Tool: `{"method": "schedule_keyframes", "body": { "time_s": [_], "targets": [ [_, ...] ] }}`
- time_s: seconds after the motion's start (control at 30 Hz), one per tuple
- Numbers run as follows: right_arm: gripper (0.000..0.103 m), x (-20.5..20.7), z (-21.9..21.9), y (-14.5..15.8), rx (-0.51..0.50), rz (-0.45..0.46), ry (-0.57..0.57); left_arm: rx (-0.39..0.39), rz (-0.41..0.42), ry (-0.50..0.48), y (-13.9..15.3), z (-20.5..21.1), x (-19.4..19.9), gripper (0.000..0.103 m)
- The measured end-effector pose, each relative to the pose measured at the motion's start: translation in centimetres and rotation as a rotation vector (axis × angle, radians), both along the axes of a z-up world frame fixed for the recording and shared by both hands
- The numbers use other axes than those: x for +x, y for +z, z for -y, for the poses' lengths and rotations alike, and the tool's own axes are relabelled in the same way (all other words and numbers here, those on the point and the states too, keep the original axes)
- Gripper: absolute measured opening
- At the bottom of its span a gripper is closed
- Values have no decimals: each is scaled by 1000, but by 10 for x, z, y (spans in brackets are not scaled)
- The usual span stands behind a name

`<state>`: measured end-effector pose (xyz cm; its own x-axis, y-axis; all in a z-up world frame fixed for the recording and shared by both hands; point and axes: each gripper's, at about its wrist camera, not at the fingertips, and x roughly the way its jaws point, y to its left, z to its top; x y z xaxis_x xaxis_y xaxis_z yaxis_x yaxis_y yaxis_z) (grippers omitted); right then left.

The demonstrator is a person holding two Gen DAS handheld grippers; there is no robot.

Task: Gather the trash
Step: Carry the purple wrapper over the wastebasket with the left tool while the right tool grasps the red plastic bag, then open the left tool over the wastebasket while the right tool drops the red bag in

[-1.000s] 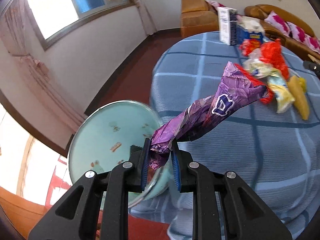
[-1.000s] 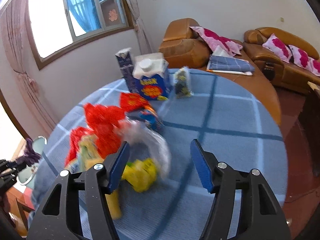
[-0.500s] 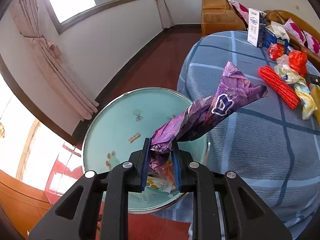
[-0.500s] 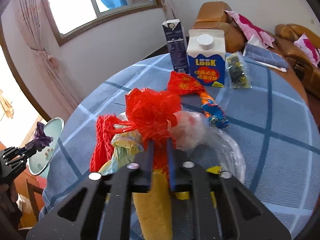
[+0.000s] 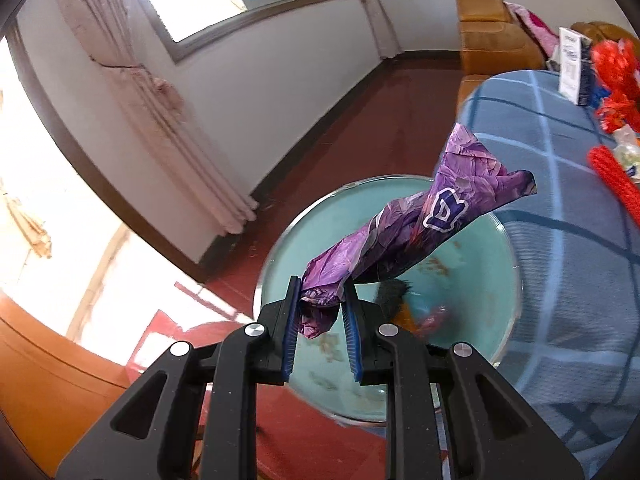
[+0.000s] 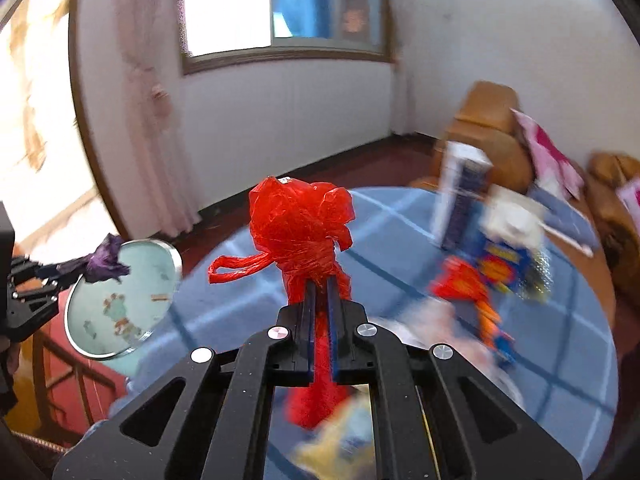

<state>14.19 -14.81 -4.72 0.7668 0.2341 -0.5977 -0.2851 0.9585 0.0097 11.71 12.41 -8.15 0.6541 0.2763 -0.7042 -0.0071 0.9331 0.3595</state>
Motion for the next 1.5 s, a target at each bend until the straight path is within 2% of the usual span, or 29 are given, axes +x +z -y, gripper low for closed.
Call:
{"method": "schedule_keyframes", "body": {
  "time_s": [0.23,0.53,0.73,1.5],
  "targets": [
    [6,21,-69,-18,-49,-30,145,14,-10,74,-5,-27,3,21],
    [6,25,-116,-31,-83,-52,232,15,-32,124,-12,-47,4,21],
    [6,25,-127,-30,-91,-49,261,36,-40,144,-15,-53,4,21],
    [6,18,-138,-31,-102,-55,303,-11,-37,123,-13,-53,2,23]
  ]
}}
